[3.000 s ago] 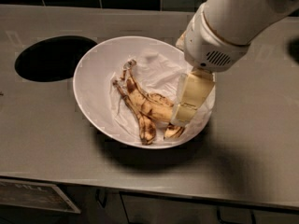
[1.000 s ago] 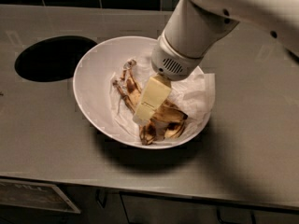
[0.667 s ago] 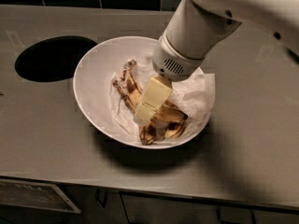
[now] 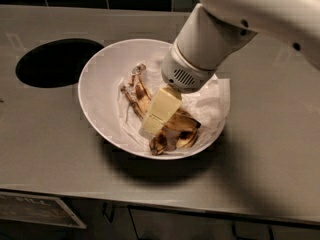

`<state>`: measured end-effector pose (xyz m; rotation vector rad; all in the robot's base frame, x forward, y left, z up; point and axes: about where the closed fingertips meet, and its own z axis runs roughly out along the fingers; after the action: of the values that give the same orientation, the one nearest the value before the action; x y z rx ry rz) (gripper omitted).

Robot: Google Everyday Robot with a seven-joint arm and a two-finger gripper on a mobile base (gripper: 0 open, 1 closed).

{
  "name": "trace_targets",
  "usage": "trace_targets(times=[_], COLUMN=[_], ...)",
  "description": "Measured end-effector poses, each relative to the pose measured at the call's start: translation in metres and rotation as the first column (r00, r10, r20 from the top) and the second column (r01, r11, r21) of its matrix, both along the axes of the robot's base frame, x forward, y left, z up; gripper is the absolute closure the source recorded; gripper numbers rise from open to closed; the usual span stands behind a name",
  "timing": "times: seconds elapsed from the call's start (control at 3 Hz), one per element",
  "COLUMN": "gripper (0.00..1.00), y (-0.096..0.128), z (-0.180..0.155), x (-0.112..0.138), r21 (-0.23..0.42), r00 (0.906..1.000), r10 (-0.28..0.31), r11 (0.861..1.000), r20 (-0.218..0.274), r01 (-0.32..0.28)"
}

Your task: Pick banana from white bowl

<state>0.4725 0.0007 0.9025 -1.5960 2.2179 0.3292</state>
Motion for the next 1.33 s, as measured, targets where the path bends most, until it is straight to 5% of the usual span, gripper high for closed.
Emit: trace_targets(times=[0.33, 1.33], gripper=[0.09, 0.07], y=[0.008, 0.021], z=[-0.008, -0.021], x=[0.004, 0.008], r21=[0.026, 0.070], r00=[1.0000, 0.9998], r10=[0.007, 0.003], r11=[1.000, 0.998], r20=[0.005, 0.017], r01=[-0.007, -0.004])
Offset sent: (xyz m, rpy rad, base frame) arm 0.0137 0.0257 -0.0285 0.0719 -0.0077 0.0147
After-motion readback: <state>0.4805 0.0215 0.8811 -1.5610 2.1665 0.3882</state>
